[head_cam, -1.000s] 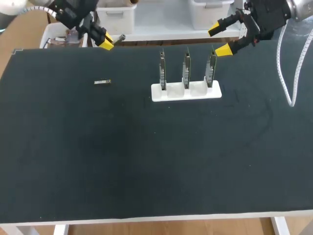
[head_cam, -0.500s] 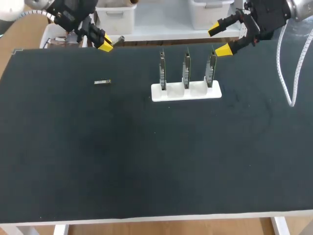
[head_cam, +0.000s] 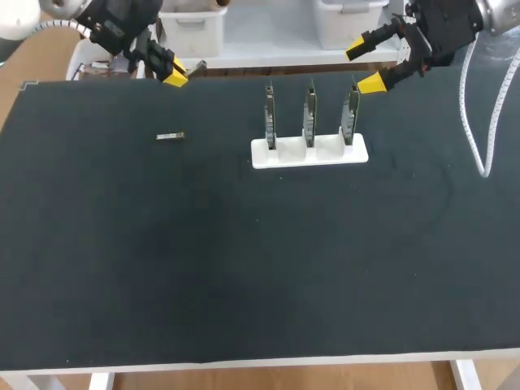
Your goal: Pick up the optical module with the left hand, and insert it into the network port with the right hand.
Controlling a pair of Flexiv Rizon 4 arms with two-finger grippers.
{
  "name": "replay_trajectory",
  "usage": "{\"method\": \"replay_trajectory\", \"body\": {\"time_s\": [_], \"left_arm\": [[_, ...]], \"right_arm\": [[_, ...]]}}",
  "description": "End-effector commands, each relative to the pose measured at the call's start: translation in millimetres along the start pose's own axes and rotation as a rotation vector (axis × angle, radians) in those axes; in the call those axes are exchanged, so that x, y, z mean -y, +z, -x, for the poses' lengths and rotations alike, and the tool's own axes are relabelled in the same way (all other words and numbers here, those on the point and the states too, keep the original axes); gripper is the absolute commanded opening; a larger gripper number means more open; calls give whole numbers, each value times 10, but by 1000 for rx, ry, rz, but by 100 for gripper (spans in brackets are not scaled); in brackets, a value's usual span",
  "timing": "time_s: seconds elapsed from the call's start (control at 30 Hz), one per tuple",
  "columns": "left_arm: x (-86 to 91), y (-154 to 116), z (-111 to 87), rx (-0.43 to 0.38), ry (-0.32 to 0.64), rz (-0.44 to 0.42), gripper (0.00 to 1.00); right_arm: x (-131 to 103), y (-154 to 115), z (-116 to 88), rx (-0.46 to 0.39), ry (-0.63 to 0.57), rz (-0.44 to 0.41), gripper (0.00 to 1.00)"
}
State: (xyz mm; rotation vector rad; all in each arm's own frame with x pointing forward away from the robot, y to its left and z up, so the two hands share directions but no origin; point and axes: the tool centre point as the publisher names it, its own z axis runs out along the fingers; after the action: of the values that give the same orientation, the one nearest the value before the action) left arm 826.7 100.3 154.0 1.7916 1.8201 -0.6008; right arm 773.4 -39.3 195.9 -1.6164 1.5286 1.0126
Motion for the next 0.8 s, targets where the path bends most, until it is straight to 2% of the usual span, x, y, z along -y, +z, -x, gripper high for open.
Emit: {"method": "replay_trajectory", "body": {"time_s": [0.03,0.57,0.6,0.63,0.73,0.8], "left_arm": [[30,2,-5,1,0,8,0],[30,2,-5,1,0,8,0],[69,-76,-39,17,-20,31,0],[140,-193,-35,68,-46,78,0],[324,-420,190,87,-53,147,0],[408,-494,353,47,-59,194,0]], "right_arm": [[-12,-1,4,-1,0,-3,100],[-12,-1,4,-1,0,-3,100],[-12,-1,4,-1,0,-3,100],[-12,-1,4,-1,0,-3,100],[-12,-1,4,-1,0,-3,100],[-12,-1,4,-1,0,-3,100]]}}
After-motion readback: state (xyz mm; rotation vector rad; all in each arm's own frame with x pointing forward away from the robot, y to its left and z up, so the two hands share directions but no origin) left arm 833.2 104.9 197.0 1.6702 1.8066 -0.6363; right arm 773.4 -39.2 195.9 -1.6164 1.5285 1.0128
